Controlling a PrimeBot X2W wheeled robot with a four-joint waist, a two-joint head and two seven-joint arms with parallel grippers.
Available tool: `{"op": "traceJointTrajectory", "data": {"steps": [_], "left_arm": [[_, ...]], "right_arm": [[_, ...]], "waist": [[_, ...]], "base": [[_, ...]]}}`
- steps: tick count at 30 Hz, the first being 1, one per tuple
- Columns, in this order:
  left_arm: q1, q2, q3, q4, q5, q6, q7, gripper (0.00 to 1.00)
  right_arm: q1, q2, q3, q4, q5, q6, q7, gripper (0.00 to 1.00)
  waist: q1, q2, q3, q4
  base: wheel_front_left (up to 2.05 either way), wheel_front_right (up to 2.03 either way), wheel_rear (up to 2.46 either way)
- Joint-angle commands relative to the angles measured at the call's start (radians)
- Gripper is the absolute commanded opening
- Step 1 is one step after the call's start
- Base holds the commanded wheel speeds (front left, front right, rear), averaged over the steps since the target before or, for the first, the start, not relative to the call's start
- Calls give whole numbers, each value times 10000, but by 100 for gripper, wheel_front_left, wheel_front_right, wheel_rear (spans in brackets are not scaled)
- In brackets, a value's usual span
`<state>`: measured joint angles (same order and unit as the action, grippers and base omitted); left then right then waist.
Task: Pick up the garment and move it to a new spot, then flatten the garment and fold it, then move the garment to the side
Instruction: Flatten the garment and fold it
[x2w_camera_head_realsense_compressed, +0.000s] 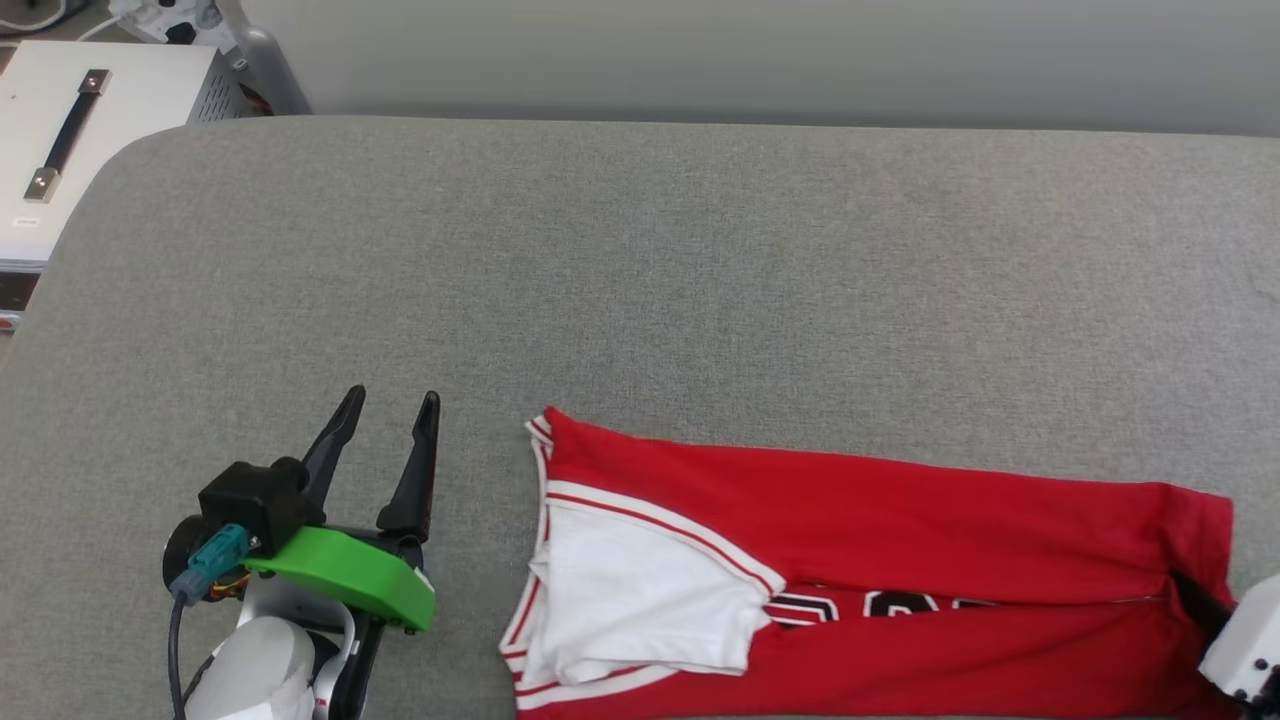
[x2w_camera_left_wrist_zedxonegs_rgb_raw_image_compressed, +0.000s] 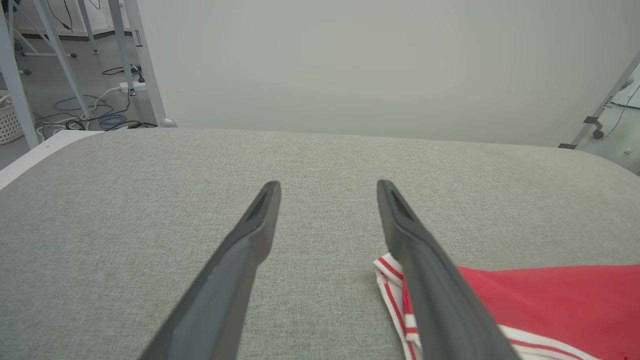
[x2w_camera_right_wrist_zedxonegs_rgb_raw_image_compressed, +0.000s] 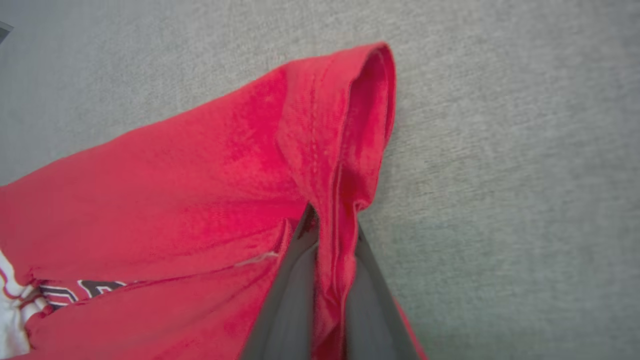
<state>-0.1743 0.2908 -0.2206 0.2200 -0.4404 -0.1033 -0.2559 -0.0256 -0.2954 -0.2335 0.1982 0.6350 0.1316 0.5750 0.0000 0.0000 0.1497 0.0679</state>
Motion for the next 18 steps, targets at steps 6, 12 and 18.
{"op": "traceJointTrajectory", "data": {"steps": [6, 12, 18], "left_arm": [[240, -133, 64, 121, 116, -124, -59, 100], [408, -284, 115, 154, 138, -159, -59, 100], [597, -431, 183, 226, 113, -187, -59, 100]], "right_arm": [[57, -493, -471, 144, -205, -9, -342, 0], [377, -249, -259, -450, 57, -9, -307, 0], [825, 190, 62, -1375, 52, -9, -168, 0]], "waist": [[0, 0, -336, 60], [0, 0, -667, 150], [0, 0, -1092, 267]], "base": [[0, 0, 0], [0, 0, 0], [0, 0, 0]]}}
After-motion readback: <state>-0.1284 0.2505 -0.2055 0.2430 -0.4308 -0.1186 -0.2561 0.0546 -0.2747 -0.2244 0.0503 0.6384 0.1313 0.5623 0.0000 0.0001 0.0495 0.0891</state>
